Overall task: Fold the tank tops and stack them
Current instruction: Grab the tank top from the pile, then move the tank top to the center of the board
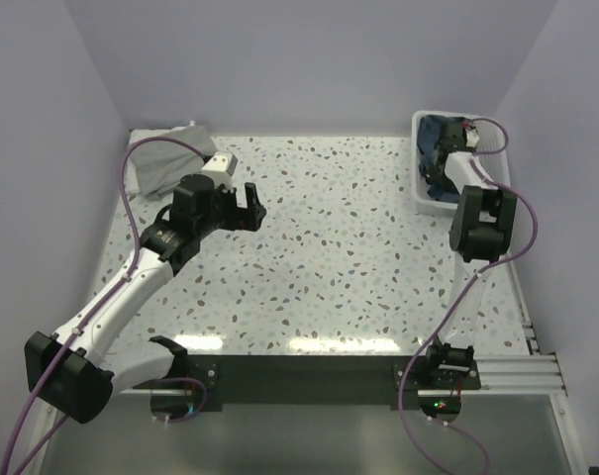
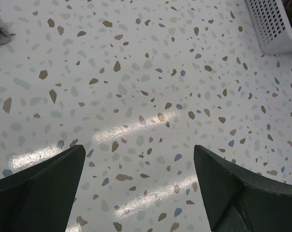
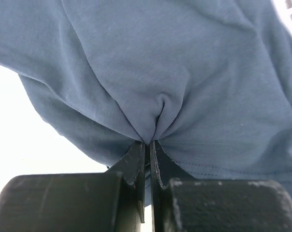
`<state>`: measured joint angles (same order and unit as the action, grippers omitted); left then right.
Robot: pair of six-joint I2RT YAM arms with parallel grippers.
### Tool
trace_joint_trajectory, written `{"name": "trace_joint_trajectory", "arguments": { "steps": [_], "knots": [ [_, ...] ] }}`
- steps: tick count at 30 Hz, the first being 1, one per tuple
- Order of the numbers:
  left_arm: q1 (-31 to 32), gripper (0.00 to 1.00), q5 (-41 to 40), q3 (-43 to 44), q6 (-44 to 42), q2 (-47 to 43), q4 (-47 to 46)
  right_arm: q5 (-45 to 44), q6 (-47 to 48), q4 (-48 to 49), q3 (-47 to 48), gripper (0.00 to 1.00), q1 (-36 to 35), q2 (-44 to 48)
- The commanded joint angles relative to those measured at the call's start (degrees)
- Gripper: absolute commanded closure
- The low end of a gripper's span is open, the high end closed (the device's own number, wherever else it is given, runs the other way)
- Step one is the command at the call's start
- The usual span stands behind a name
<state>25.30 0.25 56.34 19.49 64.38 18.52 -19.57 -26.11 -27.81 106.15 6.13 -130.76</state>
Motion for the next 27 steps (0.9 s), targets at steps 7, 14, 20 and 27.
{"name": "trace_joint_trajectory", "arguments": {
  "steps": [7, 14, 20, 27],
  "knots": [
    [0.0, 0.0, 0.2, 1.3, 0.5, -0.1, -1.4, -3.6, 0.4, -0.4, 5.4, 1.0, -0.1, 15.6],
    [0.0, 0.0, -0.2, 1.4, 0.4, -1.0, -1.5, 3.2, 1.3, 0.8, 9.8, 1.0, -0.1, 24.0],
    [0.0, 0.0, -0.2, 1.4, 0.5, -1.5, -1.5, 11.1, 1.6, 5.8, 11.0, 1.0, -1.1, 31.5],
    [-0.1, 0.0, -0.1, 1.4, 0.8, -2.2, -1.6, 12.6, 10.8, 1.9, 25.6, 1.0, -15.2, 33.5]
  ]
}}
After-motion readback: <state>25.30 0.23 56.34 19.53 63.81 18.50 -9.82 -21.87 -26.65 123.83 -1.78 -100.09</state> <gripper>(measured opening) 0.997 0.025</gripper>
